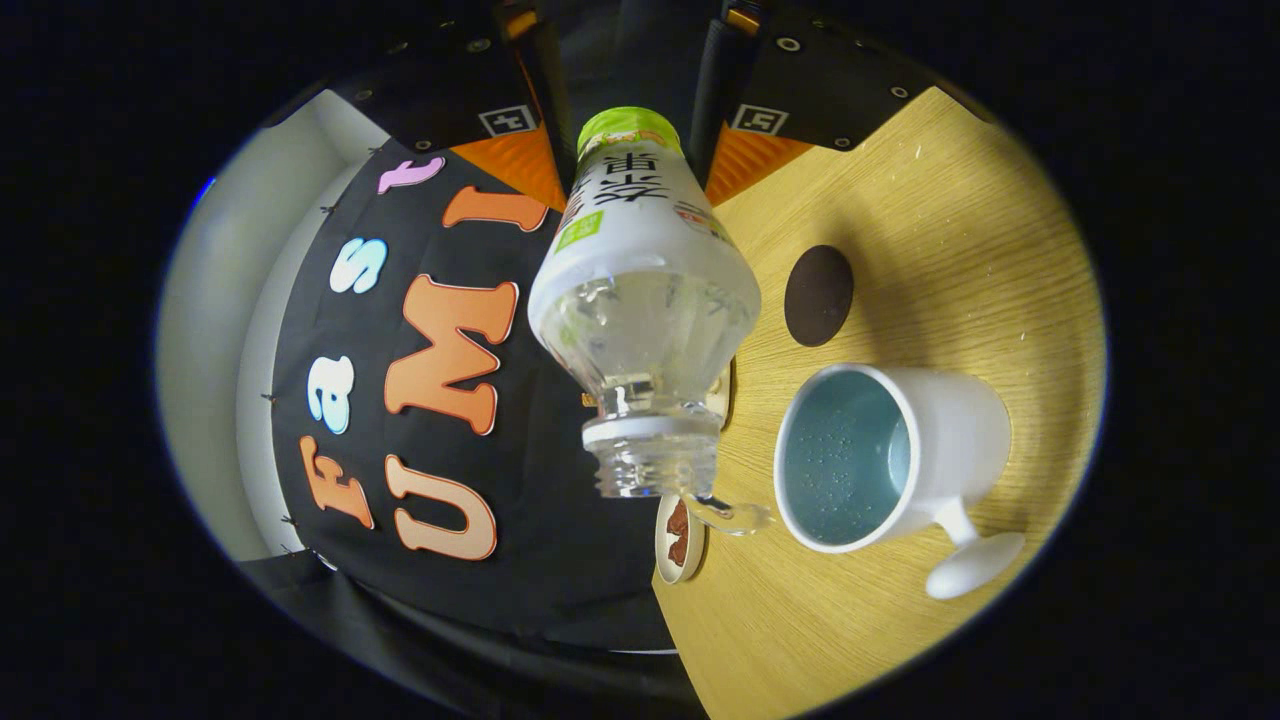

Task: Take the bottle from table, then pour the juice into the cup, finally place the bottle on the coaster

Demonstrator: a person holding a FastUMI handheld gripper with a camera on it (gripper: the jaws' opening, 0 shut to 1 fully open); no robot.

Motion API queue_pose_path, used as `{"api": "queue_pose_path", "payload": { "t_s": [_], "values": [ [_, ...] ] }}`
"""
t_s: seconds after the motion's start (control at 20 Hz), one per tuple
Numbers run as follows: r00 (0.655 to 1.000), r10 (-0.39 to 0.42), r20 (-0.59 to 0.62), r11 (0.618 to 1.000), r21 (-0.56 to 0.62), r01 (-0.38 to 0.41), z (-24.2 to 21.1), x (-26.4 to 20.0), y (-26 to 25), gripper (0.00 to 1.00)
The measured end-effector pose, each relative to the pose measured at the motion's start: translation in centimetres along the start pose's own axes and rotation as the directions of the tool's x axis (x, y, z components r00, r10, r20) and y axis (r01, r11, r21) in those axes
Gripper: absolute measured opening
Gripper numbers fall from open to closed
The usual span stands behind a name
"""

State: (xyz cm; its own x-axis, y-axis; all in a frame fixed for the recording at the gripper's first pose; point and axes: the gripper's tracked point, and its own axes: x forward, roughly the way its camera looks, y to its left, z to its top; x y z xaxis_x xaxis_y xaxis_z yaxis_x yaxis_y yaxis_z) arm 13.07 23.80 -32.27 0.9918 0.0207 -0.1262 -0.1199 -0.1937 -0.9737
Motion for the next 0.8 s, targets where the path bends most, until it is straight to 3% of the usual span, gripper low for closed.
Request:
{"api": "queue_pose_path", "payload": {
  "t_s": [0.8],
  "values": [
    [0.997, 0.060, -0.048, 0.997, -0.034, -0.062, -1.8, 1.0, 1.7, 0.56]
  ]
}}
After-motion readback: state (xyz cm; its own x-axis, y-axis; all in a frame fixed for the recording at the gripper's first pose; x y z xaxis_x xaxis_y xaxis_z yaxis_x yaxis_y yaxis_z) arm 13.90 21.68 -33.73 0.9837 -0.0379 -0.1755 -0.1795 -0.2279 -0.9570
